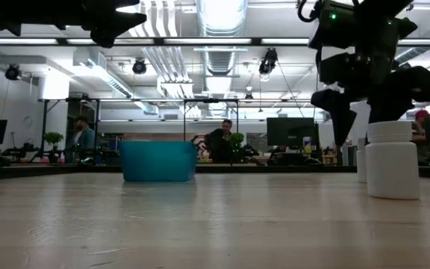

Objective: Pick and place pill bottles into a basket
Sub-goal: Put the white medicine bottle into the blue bin

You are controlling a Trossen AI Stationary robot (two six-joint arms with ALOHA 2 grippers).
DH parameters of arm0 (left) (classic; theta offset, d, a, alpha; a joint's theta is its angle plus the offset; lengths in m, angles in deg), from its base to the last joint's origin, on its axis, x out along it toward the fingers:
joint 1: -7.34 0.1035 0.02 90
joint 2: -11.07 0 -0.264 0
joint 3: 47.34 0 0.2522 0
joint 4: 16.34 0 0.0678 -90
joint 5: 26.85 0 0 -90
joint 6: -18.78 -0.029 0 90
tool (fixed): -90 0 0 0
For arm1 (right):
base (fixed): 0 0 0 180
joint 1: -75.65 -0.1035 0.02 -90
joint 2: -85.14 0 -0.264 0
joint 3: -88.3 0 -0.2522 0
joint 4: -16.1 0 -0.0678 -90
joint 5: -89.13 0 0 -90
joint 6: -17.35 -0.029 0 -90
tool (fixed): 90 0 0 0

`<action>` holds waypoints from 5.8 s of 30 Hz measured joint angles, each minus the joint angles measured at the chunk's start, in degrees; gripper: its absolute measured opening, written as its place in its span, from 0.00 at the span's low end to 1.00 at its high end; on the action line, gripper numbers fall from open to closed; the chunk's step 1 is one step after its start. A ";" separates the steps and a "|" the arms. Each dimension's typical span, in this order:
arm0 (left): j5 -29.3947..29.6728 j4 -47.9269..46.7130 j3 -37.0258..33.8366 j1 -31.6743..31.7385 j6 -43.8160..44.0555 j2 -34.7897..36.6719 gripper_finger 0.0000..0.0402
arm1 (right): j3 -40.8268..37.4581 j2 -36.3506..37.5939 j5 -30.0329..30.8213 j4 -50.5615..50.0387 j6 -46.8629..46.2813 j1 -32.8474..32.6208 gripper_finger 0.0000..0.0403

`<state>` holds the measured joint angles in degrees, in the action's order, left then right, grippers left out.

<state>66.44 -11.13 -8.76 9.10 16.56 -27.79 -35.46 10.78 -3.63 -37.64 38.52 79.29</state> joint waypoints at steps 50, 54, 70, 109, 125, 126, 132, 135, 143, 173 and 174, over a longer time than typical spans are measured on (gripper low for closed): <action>0.00 0.21 0.00 0.00 0.26 -1.05 0.59 | -2.03 -0.30 1.17 -3.07 -1.33 1.04 0.38; 0.00 0.26 0.00 0.00 0.28 -1.13 0.59 | -1.96 -0.92 1.03 -3.15 -1.62 1.94 0.36; 0.00 0.21 0.00 0.00 0.33 -1.02 0.59 | -1.00 -1.13 1.31 -3.07 -2.10 3.04 0.36; 0.00 0.25 0.42 -0.02 0.35 -0.66 0.59 | 33.21 -23.78 -9.41 1.98 6.24 9.45 0.36; 0.00 0.34 0.55 -0.02 0.35 -0.36 0.59 | 41.37 -28.17 -18.54 6.43 6.52 13.81 0.36; 0.00 0.30 0.55 0.00 0.35 -0.35 0.59 | 41.53 -28.16 -20.37 6.94 6.36 14.04 0.36; 0.00 1.04 0.55 -0.02 0.35 -0.34 0.59 | 41.85 -28.15 -21.75 10.01 5.53 15.05 0.36; 0.00 1.59 0.51 -0.02 0.35 -0.34 0.59 | 41.88 -28.15 -21.75 12.82 3.77 15.19 0.36; 0.00 1.59 0.44 0.00 0.35 -0.34 0.59 | 44.19 -30.49 -20.11 17.93 -3.84 15.30 0.36; 0.17 4.60 0.70 -0.01 4.85 -2.15 0.59 | 74.82 -55.31 -12.00 -5.30 -1.26 14.02 0.36; 0.17 4.58 0.70 0.00 4.85 -2.26 0.59 | 74.82 -55.31 -11.83 -4.67 -1.04 13.96 0.36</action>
<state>66.62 -6.55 -8.06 9.10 21.41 -30.05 39.36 -44.53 -15.47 -42.31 37.47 93.25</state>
